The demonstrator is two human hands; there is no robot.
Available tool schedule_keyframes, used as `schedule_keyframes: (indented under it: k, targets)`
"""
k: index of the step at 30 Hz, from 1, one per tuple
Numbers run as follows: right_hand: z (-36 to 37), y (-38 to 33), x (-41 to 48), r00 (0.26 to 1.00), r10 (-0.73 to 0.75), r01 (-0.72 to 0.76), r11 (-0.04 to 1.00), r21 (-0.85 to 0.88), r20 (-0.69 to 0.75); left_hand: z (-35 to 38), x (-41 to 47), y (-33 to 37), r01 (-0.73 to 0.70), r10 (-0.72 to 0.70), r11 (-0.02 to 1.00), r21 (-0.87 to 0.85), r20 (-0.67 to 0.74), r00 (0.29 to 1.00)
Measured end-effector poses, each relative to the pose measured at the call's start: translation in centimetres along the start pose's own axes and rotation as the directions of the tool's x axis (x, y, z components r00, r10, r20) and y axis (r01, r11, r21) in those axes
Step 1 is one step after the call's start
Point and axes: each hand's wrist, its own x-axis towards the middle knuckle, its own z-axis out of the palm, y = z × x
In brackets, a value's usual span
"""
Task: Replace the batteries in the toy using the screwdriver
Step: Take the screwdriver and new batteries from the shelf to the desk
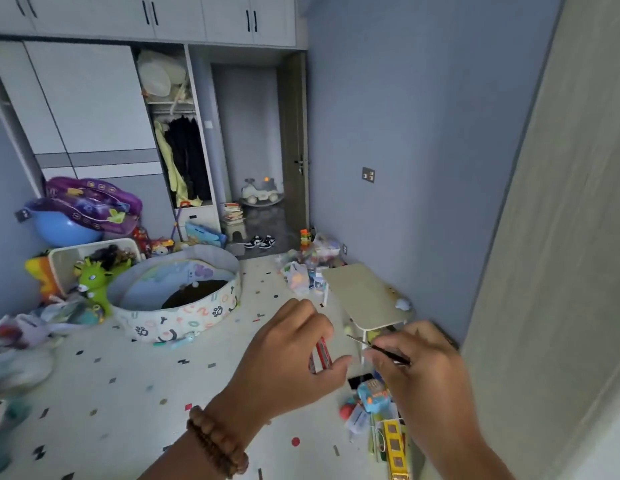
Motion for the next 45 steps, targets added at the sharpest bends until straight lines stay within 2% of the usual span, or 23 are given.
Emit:
schedule_keyframes:
  k: [12,16,23,29,36,45]
  targets:
    - [12.9,4.4,18.3,1.0,0.02,-0.02,1.0,-0.006,0.014,7.9,9.8,-17.0,0.086,-0.089,0.996,0.031,0.097,0.991]
    - [18.0,5.5,23.5,0.999,0.04,-0.04,0.999,-0.028,0.021,10.9,12.7,-23.5,0.065,-0.068,0.997,0.029,0.122,0.99]
    - [27.7,7.2,33.5,0.993,0.102,-0.108,0.99,-0.092,-0.063,16.9,18.8,-36.2,-0.061,0.065,0.995,-0.078,0.052,0.997]
    - [33.2,8.3,41.4,0.976,0.184,-0.199,0.971,-0.135,-0.115,21.5,25.3,-45.5,-0.118,0.131,0.983,-0.141,0.09,0.987]
    - [37.7,12.4,49.6,0.949,0.272,-0.298,0.939,-0.172,-0.159,29.0,32.2,-52.7,-0.21,0.236,0.943,-0.259,0.072,0.969]
    - [42.7,23.3,62.1,0.865,0.416,-0.469,0.87,-0.155,-0.281,43.9,44.1,-59.5,-0.275,0.346,0.87,-0.41,0.109,0.932]
